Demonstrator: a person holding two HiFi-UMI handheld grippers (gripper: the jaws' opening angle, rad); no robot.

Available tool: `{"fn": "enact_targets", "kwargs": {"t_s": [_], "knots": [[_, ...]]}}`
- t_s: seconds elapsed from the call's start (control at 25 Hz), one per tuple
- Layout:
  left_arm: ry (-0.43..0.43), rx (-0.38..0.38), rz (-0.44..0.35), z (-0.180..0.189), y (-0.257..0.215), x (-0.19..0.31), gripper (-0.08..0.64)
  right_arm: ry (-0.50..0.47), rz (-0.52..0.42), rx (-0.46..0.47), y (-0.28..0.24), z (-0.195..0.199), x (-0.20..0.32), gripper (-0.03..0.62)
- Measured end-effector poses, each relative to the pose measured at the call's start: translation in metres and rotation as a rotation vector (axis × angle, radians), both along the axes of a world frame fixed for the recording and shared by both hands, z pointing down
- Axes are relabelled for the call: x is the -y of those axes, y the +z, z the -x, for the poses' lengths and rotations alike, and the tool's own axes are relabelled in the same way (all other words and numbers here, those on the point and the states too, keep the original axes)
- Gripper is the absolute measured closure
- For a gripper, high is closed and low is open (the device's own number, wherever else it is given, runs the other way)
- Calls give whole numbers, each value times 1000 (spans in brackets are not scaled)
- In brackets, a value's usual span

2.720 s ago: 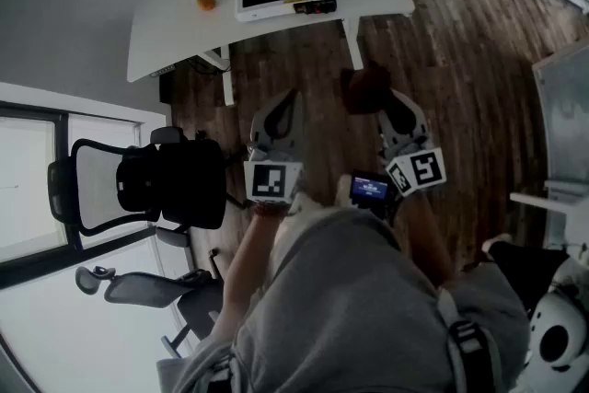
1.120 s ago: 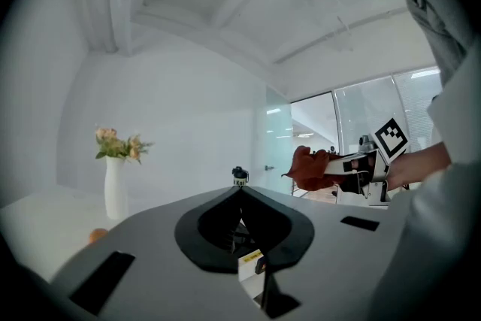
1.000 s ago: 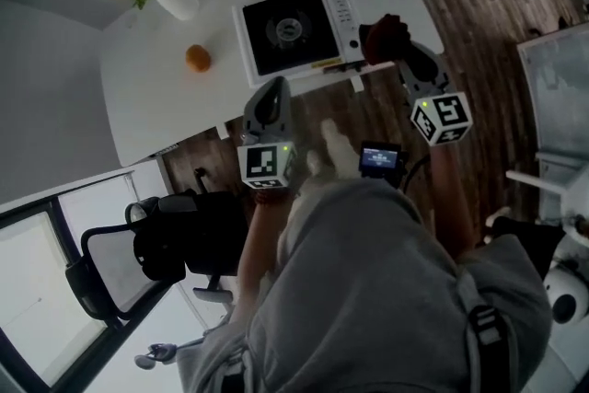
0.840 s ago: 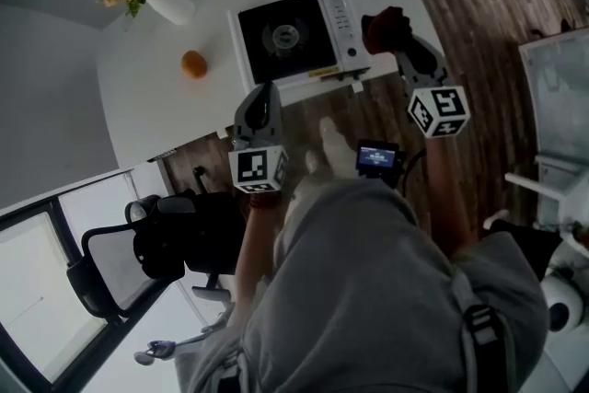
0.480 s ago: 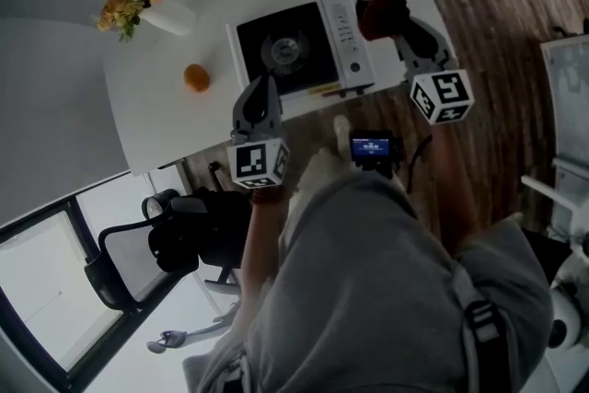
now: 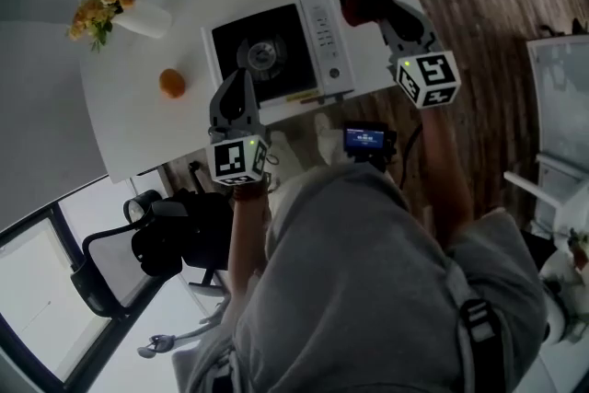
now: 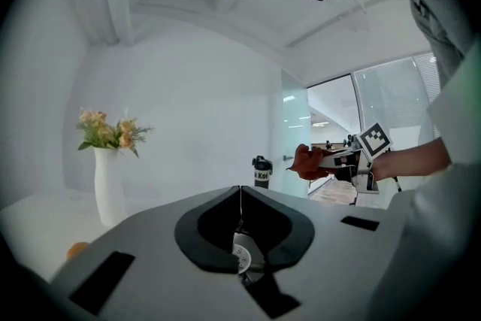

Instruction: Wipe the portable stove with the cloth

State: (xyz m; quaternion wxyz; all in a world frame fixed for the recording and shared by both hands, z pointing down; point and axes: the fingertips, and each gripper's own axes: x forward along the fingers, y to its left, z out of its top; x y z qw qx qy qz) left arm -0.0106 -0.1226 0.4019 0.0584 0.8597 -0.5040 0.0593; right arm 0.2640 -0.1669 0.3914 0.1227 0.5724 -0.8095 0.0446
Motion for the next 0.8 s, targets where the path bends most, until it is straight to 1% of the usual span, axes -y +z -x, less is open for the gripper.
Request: {"fn": "enact_targets", "kwargs": {"t_s": [0.12, 0.2, 0.32, 0.44, 0.56, 0.72, 0.8], "knots": [[38, 9, -19, -7, 4, 11, 531, 45, -7, 5, -6, -10, 0, 517], [67, 33, -35, -6, 7, 13, 531, 77, -7, 15, -6, -17, -5, 517], [88, 53, -43, 2, 12, 17, 531, 78, 10, 9, 2, -21, -4, 517], [81, 62, -17, 15, 16, 18, 531, 43, 50, 3, 19, -12, 4, 517], [64, 75, 8, 27, 23, 15, 531, -14, 92, -19, 36, 4, 14, 517], [58, 101, 37, 32, 37, 5, 529, -89, 133, -48, 53, 21, 35, 517], [44, 102, 51, 36, 44, 1, 529, -121, 158, -65, 64, 27, 49, 517]]}}
